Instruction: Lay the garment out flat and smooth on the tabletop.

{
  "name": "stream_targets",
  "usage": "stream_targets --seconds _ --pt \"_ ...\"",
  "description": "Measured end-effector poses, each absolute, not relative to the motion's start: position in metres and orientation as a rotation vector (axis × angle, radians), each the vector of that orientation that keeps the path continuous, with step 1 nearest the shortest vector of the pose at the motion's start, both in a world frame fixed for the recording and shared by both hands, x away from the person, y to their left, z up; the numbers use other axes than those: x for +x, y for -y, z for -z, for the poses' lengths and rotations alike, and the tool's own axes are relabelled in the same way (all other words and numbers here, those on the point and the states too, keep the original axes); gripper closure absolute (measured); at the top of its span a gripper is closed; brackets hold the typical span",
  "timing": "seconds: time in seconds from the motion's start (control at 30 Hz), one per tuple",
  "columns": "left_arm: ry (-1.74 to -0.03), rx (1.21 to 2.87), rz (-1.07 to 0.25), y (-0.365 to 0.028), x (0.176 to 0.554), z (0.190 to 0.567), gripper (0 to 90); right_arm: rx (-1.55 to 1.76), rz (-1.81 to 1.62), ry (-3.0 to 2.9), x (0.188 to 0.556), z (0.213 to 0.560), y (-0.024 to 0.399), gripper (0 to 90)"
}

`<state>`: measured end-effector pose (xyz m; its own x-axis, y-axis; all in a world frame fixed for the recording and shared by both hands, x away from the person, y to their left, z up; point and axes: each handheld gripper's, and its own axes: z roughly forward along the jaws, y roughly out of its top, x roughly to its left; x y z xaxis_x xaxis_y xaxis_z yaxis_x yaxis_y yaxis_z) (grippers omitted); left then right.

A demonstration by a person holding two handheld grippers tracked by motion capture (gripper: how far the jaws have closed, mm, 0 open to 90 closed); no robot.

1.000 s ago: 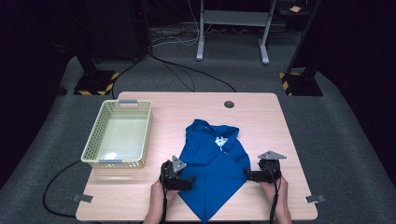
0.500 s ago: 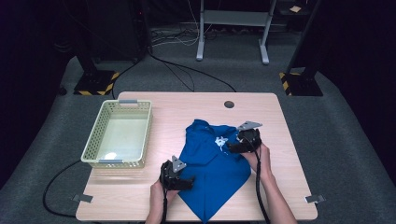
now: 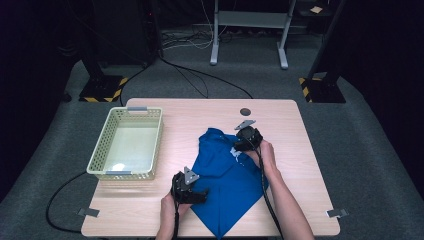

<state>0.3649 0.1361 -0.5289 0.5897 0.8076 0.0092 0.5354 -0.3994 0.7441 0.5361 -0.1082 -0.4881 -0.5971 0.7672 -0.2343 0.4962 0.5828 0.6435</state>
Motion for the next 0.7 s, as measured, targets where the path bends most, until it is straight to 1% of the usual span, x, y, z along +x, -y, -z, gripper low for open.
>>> stream_targets --seconds 0.03,0.07,0.1,0.13,0.17,0.2,0.33,0.5,0.63,0.7 --pt "-1.061 2.1 -0.485 -0.136 0.365 0.529 13.8 1.011 -0.714 -2.321 0.538 0.49 0.108 43.2" --pt "-1.061 2.1 -0.485 -0.136 0.365 0.529 13.7 1.019 -0.712 -2.319 0.539 0.491 0.108 50.6" --pt "-1.062 2.1 -0.485 -0.136 0.365 0.529 13.7 1.02 -0.701 -2.311 0.54 0.492 0.108 56.4" --pt "-1.062 2.1 -0.484 -0.136 0.365 0.529 13.7 1.031 -0.69 -2.311 0.542 0.492 0.108 60.2" --pt "-1.062 2.099 -0.484 -0.136 0.365 0.529 13.7 1.033 -0.691 -2.309 0.543 0.493 0.108 66.7" --pt "-1.062 2.099 -0.485 -0.136 0.365 0.529 13.7 1.032 -0.691 -2.296 0.545 0.493 0.109 70.8" --pt "-1.061 2.1 -0.485 -0.136 0.365 0.529 13.8 1.098 -0.71 -2.267 0.556 0.493 0.112 81.5" --pt "-1.061 2.1 -0.485 -0.136 0.365 0.529 13.7 1.2 -0.766 -2.216 0.57 0.487 0.118 81.2" --pt "-1.061 2.1 -0.485 -0.136 0.365 0.529 13.8 1.268 -0.762 -2.193 0.581 0.486 0.12 73.9" --pt "-1.061 2.1 -0.486 -0.136 0.365 0.529 13.8 1.273 -0.752 -2.186 0.583 0.487 0.121 72.9"
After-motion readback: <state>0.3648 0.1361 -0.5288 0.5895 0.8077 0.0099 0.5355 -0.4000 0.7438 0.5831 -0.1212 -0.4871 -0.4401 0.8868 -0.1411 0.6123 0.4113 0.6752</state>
